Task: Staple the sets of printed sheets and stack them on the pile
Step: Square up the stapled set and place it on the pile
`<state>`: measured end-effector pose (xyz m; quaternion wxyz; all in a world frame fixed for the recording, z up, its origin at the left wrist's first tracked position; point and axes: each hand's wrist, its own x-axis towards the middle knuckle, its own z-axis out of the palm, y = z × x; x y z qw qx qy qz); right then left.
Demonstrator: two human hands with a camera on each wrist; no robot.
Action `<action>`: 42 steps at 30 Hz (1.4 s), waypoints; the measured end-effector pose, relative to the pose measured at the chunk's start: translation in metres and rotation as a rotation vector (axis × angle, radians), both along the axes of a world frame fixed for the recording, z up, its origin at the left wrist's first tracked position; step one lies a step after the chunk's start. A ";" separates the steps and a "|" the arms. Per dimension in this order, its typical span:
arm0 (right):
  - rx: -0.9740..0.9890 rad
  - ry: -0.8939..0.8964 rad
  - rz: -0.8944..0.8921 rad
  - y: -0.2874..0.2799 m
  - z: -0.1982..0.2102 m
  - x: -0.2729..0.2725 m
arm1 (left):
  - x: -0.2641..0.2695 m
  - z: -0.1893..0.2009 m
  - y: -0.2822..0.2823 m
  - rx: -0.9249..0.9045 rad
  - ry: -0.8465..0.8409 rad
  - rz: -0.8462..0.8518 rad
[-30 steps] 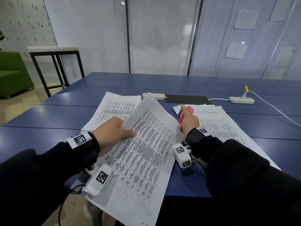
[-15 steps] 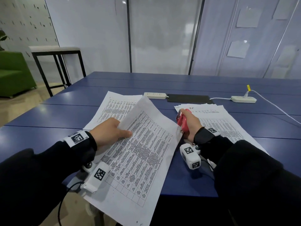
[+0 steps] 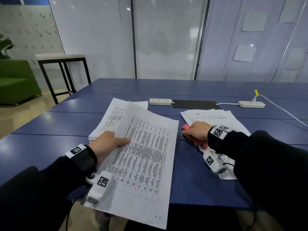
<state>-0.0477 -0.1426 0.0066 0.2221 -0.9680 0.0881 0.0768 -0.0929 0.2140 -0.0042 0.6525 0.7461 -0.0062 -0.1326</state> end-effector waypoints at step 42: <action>0.498 -0.104 0.006 0.163 -0.016 0.079 | 0.151 -0.018 0.097 0.746 -0.201 0.287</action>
